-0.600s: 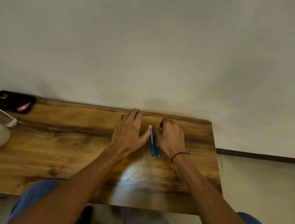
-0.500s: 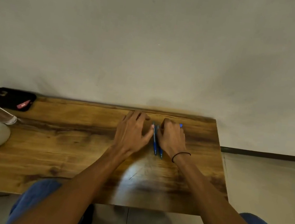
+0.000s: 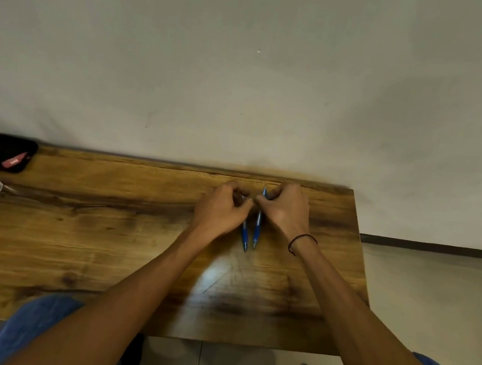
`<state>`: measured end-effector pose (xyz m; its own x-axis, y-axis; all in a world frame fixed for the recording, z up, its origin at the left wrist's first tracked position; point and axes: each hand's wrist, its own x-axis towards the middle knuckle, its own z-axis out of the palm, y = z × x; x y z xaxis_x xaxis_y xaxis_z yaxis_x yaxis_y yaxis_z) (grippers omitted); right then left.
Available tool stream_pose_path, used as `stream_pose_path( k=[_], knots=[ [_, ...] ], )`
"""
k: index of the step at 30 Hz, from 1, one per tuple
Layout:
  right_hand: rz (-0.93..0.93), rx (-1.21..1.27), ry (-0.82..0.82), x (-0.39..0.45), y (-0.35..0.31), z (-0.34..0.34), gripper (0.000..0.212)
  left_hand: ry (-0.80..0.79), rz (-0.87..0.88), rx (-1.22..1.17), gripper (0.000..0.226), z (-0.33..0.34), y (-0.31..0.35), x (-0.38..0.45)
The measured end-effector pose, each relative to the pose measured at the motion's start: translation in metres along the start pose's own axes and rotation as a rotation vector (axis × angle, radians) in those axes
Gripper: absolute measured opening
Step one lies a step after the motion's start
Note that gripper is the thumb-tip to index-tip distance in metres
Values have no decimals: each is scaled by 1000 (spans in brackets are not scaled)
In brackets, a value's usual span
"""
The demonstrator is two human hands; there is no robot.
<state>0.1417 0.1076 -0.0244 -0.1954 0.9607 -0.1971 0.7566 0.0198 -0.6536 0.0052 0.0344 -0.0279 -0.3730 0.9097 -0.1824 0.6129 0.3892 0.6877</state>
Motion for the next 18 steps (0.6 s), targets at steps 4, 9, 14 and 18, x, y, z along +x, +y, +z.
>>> stream_pose_path(
  k=[4, 9, 14, 18],
  knots=[
    [54, 206, -7, 4, -6, -6, 20, -120, 12, -147, 38, 3, 8, 4],
    [100, 528, -144, 4, -4, -9, 17, -122, 70, -257, 33, 4, 6, 5],
    [87, 660, -204, 5, -7, -14, 15, -47, 155, -226, 29, 1, 2, 7],
    [28, 707, -177, 8, -7, -22, 21, -59, 178, -186, 35, -2, 3, 5]
  ],
)
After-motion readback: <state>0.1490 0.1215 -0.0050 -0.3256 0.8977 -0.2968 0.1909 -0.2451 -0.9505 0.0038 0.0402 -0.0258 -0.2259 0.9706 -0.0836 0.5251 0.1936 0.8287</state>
